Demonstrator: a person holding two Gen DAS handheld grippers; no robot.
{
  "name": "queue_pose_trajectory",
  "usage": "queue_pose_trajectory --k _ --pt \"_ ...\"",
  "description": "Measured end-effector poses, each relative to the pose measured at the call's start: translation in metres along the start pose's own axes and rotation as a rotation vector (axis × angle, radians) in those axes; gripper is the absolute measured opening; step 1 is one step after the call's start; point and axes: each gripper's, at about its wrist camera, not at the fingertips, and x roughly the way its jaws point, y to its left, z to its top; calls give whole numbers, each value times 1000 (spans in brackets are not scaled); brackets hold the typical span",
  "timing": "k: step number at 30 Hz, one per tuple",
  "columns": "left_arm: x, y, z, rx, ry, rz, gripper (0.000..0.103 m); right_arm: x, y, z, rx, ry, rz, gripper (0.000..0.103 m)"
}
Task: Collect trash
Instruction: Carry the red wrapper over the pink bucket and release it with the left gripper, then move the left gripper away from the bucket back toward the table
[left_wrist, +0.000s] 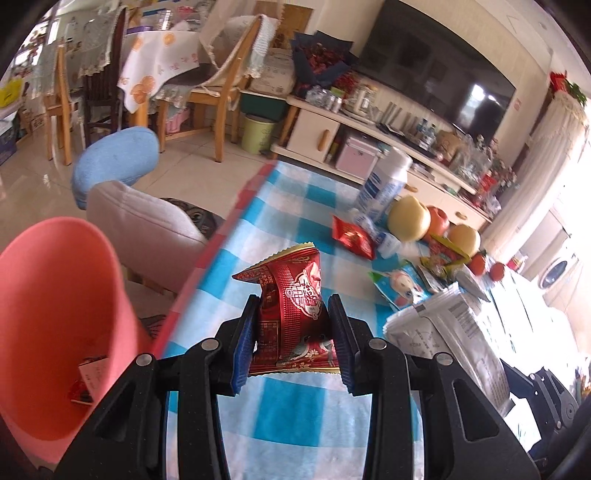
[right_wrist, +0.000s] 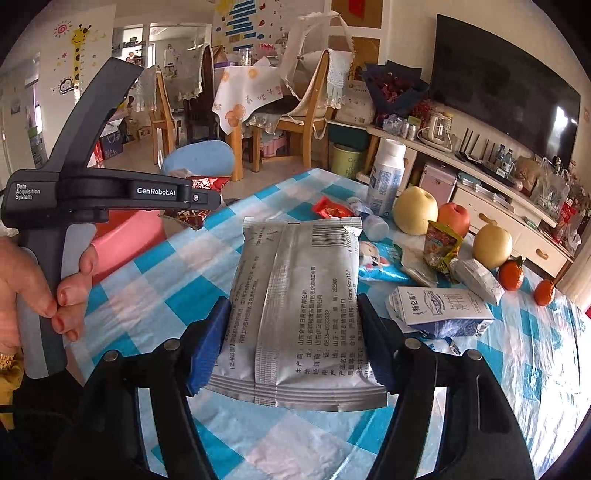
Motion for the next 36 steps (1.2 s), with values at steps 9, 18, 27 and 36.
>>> queue_pose_trajectory --k 9,18,27,36 --pt "-36 87 19 -182 -86 166 39 7 76 49 -128 -48 110 69" --pt "-76 189 21 -396 -151 353 39 36 167 97 -283 -68 226 69" --pt "-97 227 12 -519 -191 424 79 74 221 110 -343 -101 279 88" --pt "-89 207 15 -482 -228 420 93 50 161 87 -186 -102 174 95"
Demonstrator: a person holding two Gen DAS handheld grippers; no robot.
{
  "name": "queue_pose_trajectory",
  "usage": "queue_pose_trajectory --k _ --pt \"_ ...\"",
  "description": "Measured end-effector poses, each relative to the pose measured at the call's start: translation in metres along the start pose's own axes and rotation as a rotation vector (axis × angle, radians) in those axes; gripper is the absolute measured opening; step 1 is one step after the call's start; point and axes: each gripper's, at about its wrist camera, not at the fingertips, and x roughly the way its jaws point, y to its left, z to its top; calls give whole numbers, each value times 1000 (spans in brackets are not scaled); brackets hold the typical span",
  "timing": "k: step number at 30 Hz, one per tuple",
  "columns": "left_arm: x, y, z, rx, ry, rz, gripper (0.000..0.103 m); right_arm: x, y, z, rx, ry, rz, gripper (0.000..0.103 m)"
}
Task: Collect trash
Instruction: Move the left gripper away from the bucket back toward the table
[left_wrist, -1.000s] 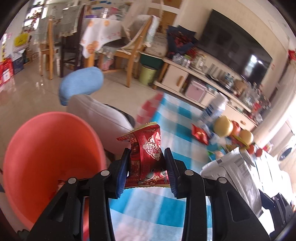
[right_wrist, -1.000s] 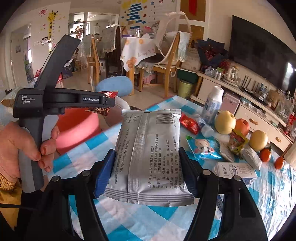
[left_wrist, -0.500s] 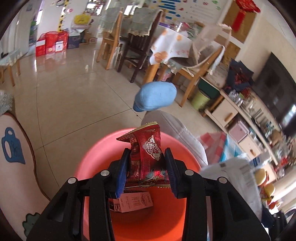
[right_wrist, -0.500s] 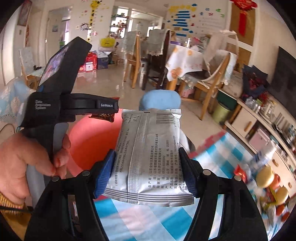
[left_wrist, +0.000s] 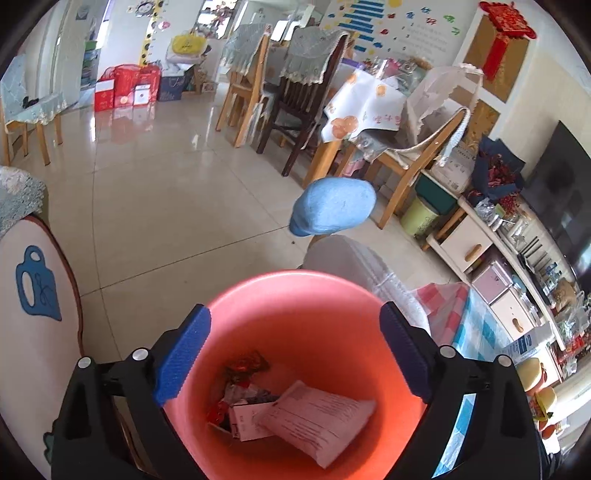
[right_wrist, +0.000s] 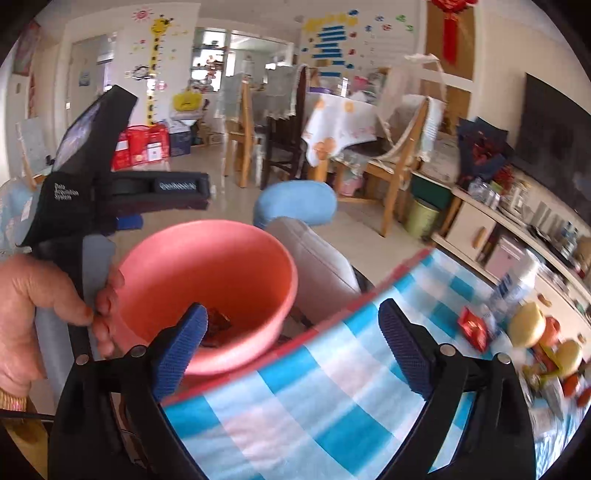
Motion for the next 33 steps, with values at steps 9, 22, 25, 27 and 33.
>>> queue_pose_trajectory --k 9,22,25,27,33 --pt "-9 -44 -18 83 -16 -203 95 -32 -42 -55 63 88 -109 96" --pt "-20 -100 -37 209 -26 -152 95 -63 -71 -107 86 148 -174 97" --pt "-13 -102 -39 177 23 -144 95 -72 -83 -119 126 137 -173 97" --pt "-5 -103 -42 165 61 -147 95 -76 -91 -124 158 130 -171 97" --pt "3 -115 -57 227 85 -128 95 -90 -109 -128 209 88 -157 97"
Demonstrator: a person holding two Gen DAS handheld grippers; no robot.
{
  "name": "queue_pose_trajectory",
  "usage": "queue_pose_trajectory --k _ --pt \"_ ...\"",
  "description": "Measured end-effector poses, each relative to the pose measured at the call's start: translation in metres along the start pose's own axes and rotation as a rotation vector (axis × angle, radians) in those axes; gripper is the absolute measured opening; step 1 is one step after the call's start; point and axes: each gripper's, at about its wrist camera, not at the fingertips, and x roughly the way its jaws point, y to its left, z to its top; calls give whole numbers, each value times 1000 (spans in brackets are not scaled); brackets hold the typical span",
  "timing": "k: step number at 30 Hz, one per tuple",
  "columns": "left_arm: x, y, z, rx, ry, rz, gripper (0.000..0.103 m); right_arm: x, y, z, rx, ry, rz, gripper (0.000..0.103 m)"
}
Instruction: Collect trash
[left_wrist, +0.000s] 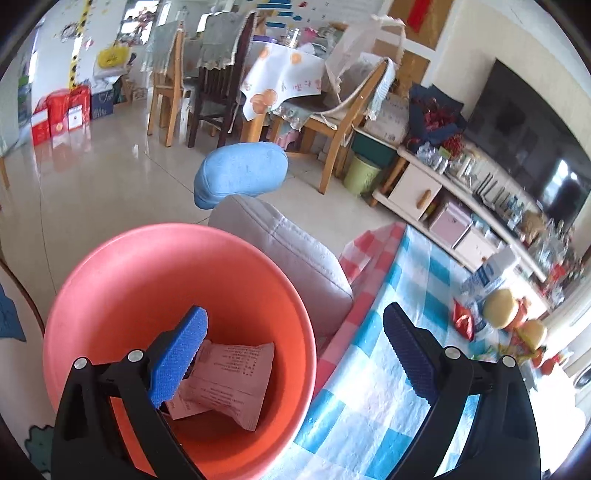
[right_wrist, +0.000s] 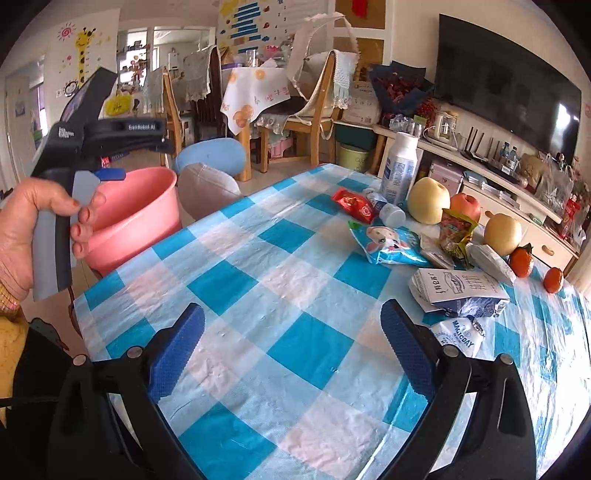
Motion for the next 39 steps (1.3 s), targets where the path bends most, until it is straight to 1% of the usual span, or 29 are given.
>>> queue_pose_trajectory --k 4,9,13,16,19,21,24,29,31,35,39 --pt "4 -14 -5 60 2 17 95 -5 -11 -1 16 -7 8 97" --pt "7 -39 -12 177 -8 41 95 -11 -28 -4 35 -16 -4 97" --pt "9 -58 -19 246 0 42 95 -19 -45 -5 64 -28 -18 97" --pt "9 -69 -24 267 5 24 95 -25 -59 -5 83 -40 -28 97" --pt "5 -84 -29 289 -4 -13 95 -31 -75 -5 107 -48 -39 97" --pt "0 -95 -31 297 -26 -50 95 -37 -86 -4 123 -58 -49 97" --pt "1 -115 -33 294 -13 -118 95 -45 -102 -3 153 -73 -53 97" --pt "17 -170 -40 337 45 -202 95 -49 -126 -6 207 -62 -58 97" --pt "26 -195 -40 365 55 -218 95 -51 -134 -7 228 -58 -53 97" --pt "56 -247 -36 383 93 -237 95 -54 -149 -11 278 -49 -39 97" --pt "97 -287 -32 402 137 -203 95 -57 -163 -13 302 -48 -49 97"
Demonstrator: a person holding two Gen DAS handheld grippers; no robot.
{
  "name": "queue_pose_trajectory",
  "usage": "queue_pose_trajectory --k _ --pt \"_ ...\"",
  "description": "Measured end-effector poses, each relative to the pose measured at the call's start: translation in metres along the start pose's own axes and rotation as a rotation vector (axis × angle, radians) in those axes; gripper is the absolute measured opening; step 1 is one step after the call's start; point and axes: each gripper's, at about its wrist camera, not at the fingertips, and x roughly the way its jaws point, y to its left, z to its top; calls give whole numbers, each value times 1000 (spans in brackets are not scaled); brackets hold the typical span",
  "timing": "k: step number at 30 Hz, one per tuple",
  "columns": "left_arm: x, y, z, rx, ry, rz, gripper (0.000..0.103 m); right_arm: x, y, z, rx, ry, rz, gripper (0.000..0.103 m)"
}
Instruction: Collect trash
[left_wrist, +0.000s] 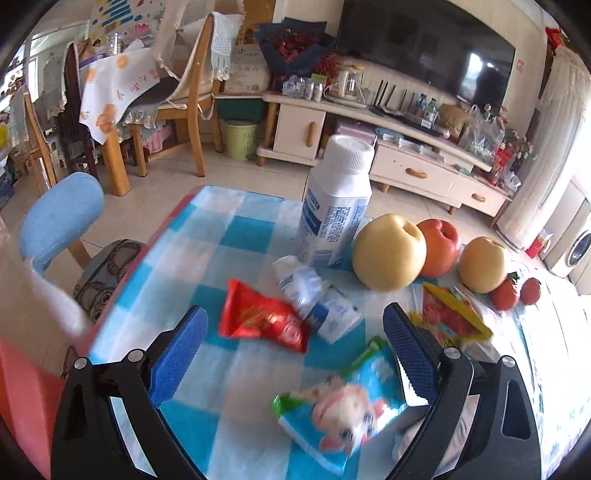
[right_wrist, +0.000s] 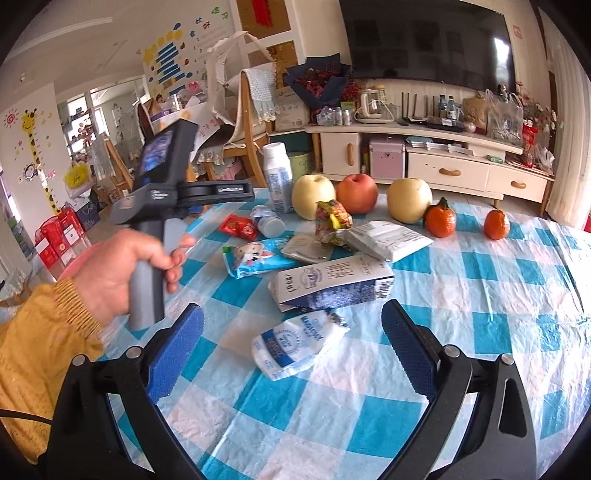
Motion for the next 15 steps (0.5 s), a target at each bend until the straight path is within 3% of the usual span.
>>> queue_pose_trajectory --k 3,5,9,11,13,15 --pt "30 -7 12 5 41 34 94 0 -16 2 44 4 1 97" --pt "49 -9 18 -5 72 53 86 0 -25 3 77 10 5 97" --pt "78 -6 22 -15 139 84 58 3 -42 3 149 24 9 97" --pt "86 -9 19 6 139 87 55 4 -47 3 169 31 14 97" --pt "84 -14 17 23 131 71 45 5 -49 3 172 35 10 97" --pt "80 -21 11 50 135 53 45 5 -52 3 170 40 2 97"
